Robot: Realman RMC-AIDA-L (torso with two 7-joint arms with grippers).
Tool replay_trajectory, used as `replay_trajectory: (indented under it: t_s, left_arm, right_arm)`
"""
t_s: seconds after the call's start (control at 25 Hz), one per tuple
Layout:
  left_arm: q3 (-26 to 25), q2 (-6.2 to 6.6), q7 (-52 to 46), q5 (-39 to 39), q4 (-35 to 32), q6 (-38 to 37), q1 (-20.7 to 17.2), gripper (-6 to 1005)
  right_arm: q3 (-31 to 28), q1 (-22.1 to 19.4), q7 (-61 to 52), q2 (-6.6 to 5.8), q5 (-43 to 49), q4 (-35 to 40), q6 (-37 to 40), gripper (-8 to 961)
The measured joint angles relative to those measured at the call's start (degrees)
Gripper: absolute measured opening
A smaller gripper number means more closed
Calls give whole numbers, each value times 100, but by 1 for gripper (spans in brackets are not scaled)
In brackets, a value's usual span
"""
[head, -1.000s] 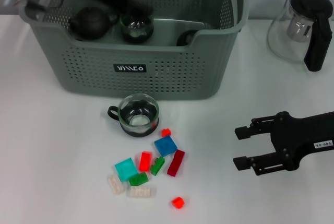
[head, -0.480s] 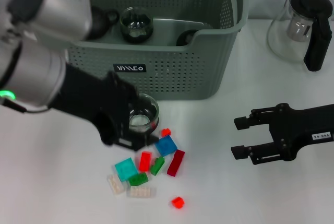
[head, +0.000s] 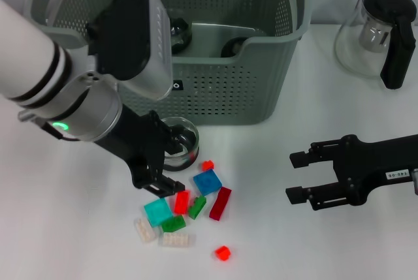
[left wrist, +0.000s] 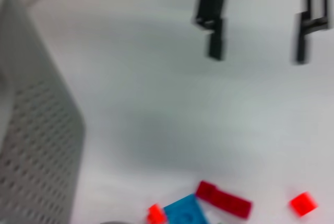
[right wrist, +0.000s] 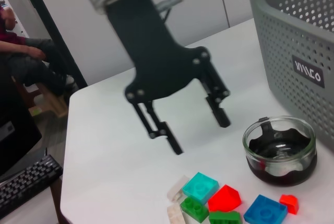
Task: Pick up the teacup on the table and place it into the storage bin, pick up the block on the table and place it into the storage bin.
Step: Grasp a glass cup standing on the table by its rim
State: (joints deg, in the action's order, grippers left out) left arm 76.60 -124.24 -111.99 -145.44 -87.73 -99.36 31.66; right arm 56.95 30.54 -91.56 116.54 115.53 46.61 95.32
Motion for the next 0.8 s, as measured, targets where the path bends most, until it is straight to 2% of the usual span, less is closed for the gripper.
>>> replay_trajectory:
  t_s: [0.36, 0.8]
  left_arm:
    - [204, 20, 107, -751, 958, 640, 609, 648]
    - [768, -2, 178, -1289, 1641, 1484, 752, 647]
  right_arm:
    - [-55, 33, -82, 2, 30, -133, -17, 775]
    - [-62, 42, -113, 31, 24, -275, -91, 775]
